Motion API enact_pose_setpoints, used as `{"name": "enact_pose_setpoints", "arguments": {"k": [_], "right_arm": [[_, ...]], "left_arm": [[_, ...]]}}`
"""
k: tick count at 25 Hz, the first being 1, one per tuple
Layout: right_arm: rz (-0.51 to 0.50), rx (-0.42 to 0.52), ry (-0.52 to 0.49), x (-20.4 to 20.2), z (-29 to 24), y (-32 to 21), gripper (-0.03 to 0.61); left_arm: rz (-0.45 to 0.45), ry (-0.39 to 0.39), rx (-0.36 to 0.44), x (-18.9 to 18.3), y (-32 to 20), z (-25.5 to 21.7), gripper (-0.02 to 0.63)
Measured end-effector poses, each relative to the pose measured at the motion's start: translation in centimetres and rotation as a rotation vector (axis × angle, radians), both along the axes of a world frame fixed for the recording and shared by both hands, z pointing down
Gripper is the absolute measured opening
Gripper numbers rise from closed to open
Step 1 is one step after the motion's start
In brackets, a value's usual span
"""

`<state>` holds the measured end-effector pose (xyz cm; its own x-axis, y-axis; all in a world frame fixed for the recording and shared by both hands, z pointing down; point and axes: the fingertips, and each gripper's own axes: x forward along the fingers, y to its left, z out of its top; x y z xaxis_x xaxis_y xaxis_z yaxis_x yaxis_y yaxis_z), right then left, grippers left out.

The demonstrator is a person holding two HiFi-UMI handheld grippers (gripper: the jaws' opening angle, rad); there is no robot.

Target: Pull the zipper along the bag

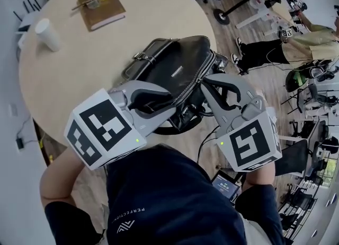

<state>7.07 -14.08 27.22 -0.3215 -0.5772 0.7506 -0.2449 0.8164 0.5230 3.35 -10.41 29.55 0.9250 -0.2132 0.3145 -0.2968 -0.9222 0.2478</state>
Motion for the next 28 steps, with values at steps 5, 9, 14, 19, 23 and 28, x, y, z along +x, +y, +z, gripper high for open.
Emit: {"name": "enact_pose_setpoints", "arguments": {"k": [5,9,14,19,23,28], "right_arm": [[0.038,0.016,-0.048,1.4,-0.3,-1.4,0.015],[0.053,0.046,-0.034,1.6,-0.4,-1.9,0.016],[0.096,0.084,-0.033,2.4,-0.2,-4.0,0.017],[0.086,0.084,-0.05,2.1,-0.1,-3.8,0.017],[0.101,0.075,-0.083,2.4,0.6,-3.8,0.018],[0.117,0.078,-0.156,2.4,1.0,-3.9,0.02]], "left_arm": [[-0.001,0.016,-0.009,0.1,0.3,-0.1,0.109],[-0.013,0.023,-0.005,-0.2,0.3,-0.2,0.107],[-0.011,0.022,-0.01,-0.3,-0.3,0.0,0.106],[-0.011,0.023,-0.018,-0.4,-0.1,0.0,0.106],[0.003,0.042,-0.02,-0.3,0.0,0.1,0.106],[0.002,0.071,-0.016,-0.4,-0.3,0.1,0.106]]}}
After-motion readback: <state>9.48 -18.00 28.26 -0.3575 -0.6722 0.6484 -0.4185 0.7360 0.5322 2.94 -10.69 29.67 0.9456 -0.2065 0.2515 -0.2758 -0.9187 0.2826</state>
